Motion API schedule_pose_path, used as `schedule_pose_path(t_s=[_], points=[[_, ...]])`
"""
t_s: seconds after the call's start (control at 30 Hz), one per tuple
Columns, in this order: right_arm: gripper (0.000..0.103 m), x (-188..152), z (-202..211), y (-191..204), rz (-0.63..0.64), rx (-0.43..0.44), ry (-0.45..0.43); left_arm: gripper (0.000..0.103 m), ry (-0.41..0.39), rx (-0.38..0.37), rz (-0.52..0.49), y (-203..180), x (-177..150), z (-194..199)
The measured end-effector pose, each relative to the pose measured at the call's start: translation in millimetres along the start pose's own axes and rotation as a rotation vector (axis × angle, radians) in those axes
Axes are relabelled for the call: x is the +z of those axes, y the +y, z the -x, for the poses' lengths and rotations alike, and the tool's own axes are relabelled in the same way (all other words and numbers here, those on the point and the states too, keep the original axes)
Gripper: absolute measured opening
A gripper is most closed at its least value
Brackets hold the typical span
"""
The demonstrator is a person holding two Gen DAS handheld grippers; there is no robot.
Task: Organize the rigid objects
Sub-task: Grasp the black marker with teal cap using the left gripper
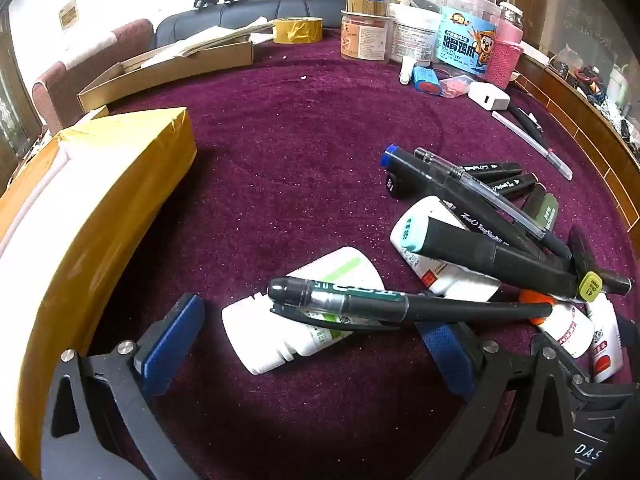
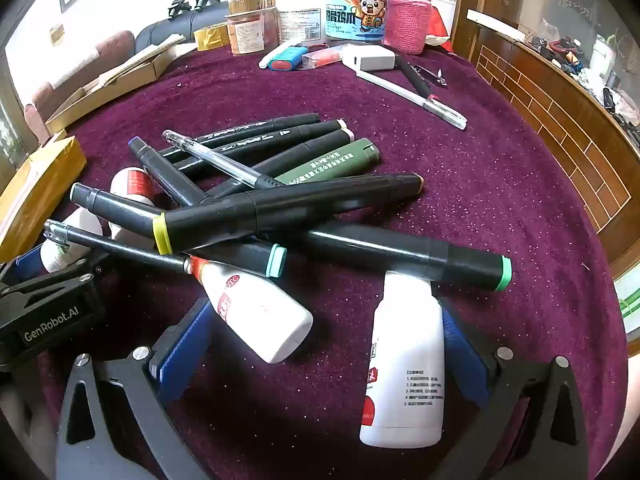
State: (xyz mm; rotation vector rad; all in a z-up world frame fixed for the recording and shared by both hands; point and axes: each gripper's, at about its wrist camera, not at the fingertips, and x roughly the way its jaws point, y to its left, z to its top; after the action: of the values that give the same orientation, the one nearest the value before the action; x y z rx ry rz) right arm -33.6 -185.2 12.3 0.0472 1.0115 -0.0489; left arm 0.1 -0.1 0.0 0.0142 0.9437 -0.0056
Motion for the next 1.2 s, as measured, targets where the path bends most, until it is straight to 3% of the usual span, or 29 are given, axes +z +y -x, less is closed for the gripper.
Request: schedule_pose_path(t_s=[0.87, 1.03, 1.2], points=[[0.102, 0, -1, -1, 0.002, 0.007, 0.0, 0.103, -0.002, -0.003, 0.002, 0, 0, 0], [0.102, 4, -1, -1, 0.043, 0.035, 0.055, 0.103, 0.084, -0.1, -0.108, 7, -3, 6], [0.102, 7, -3, -2, 0.072, 0.051, 0.097, 0.103, 0.053, -0.118, -0.15, 3, -15, 9]])
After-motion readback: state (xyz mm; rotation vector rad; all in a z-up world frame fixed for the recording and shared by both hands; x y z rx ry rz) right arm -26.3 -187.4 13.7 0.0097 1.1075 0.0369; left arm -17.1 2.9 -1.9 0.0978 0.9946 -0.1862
